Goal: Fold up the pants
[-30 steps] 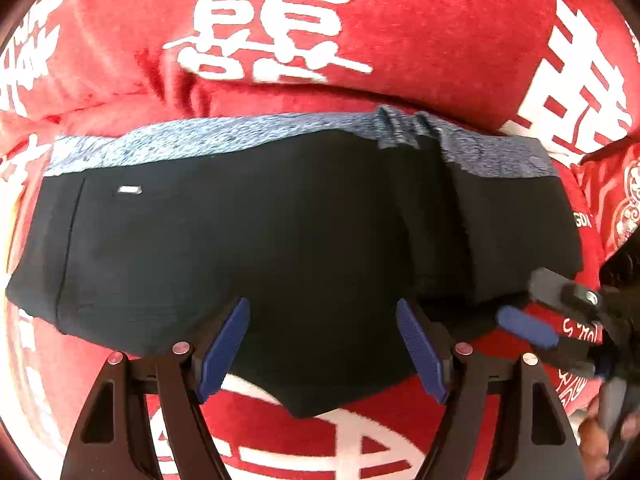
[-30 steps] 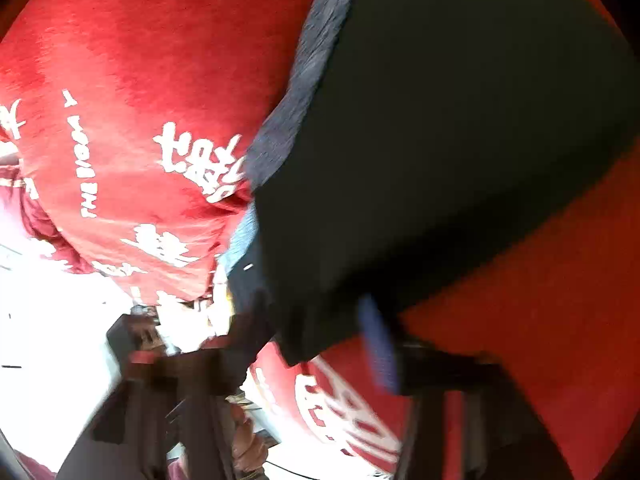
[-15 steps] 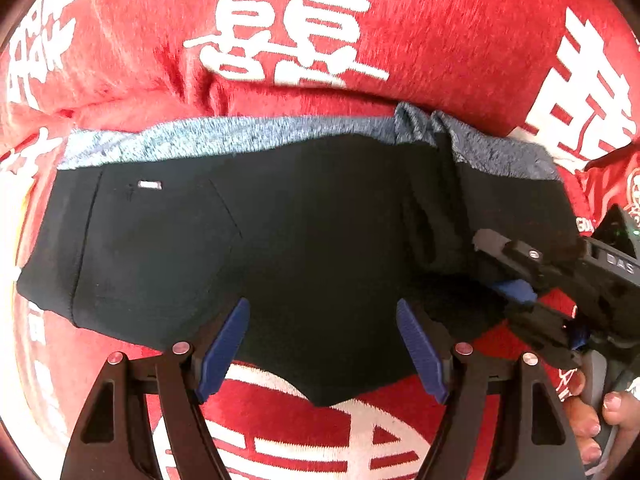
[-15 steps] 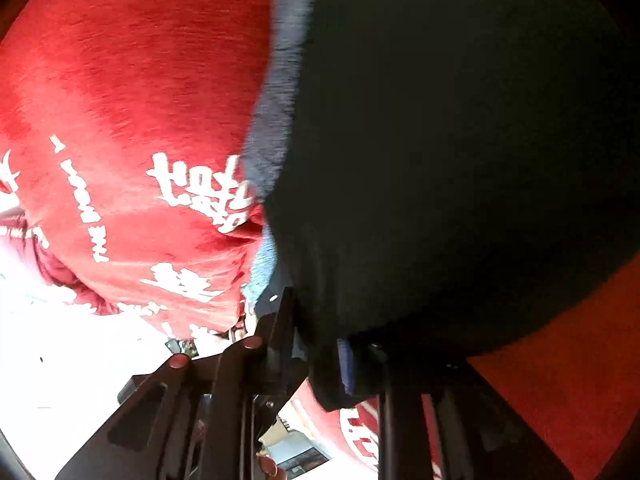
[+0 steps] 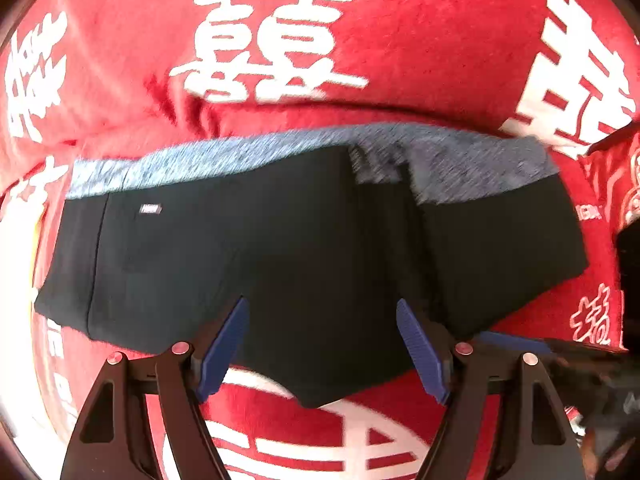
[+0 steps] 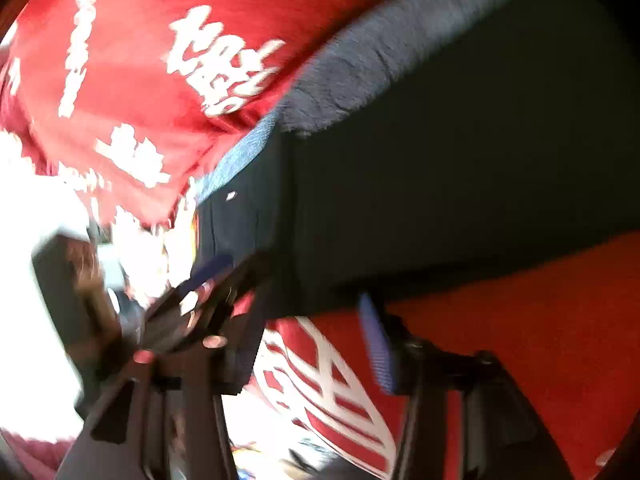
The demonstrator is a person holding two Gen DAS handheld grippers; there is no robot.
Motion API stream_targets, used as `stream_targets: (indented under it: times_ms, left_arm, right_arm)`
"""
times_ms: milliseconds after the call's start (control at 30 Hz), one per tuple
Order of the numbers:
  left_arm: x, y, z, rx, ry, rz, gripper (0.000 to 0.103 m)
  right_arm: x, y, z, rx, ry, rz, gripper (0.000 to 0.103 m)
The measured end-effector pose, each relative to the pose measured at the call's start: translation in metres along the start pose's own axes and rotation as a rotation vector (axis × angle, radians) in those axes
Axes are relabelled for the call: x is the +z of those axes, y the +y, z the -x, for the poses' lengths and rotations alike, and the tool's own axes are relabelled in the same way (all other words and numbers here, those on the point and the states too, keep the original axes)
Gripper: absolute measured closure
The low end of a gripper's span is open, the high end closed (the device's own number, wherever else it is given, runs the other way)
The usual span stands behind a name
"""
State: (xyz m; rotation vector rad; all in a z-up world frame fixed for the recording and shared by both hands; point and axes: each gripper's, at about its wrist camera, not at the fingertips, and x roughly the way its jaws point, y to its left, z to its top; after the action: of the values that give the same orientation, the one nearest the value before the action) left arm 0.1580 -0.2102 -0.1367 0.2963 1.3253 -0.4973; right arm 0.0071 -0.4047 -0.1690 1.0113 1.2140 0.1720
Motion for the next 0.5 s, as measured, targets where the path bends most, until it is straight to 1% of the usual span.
stream_targets:
  times_ms: [33,100,133,167,233,267,300,333,367,400,433,500]
  left_arm:
    - [0.006,-0.006,0.003,-0.008,-0.009,-0.004,0.026]
    - [0.016,-0.018,0.009,-0.031,-0.031,-0.012,0.026]
    - [0.021,-0.027,0.011,-0.042,-0.044,-0.022,0.026]
    - [0.026,-0.035,0.010,-0.046,-0.046,-0.032,0.026]
    - [0.036,-0.055,0.000,-0.054,-0.030,-0.054,0.026]
    - [0.038,-0.062,-0.006,-0.056,-0.024,-0.059,0.026]
    - [0.040,-0.070,-0.013,-0.052,-0.018,-0.065,0.026]
    - [0.041,-0.078,-0.023,-0.034,-0.008,-0.078,0.026]
    - [0.039,-0.083,-0.034,-0.002,0.005,-0.094,0.026]
    - [0.037,-0.085,-0.044,0.026,0.020,-0.103,0.026]
    - [0.034,-0.083,-0.053,0.031,0.042,-0.092,0.025]
    - [0.032,-0.075,-0.054,0.018,0.037,-0.048,0.021]
  right_arm:
    - [-0.001,0.002,0.019,-0.013,-0.020,0.041,0.050]
    - [0.003,-0.005,0.054,-0.033,-0.090,0.062,0.050]
    - [0.007,-0.008,0.071,-0.062,-0.129,0.070,0.051]
    - [0.014,-0.011,0.087,-0.124,-0.178,0.081,0.053]
    - [0.029,-0.024,0.106,-0.226,-0.221,0.085,0.069]
    - [0.040,-0.035,0.112,-0.281,-0.226,0.066,0.069]
    - [0.044,-0.042,0.113,-0.307,-0.226,0.062,0.069]
    - [0.051,-0.049,0.112,-0.338,-0.220,0.071,0.069]
    - [0.057,-0.056,0.105,-0.377,-0.195,0.091,0.070]
    - [0.059,-0.058,0.098,-0.403,-0.169,0.101,0.072]
    - [0.059,-0.062,0.091,-0.428,-0.147,0.118,0.073]
    - [0.054,-0.060,0.089,-0.441,-0.156,0.161,0.073]
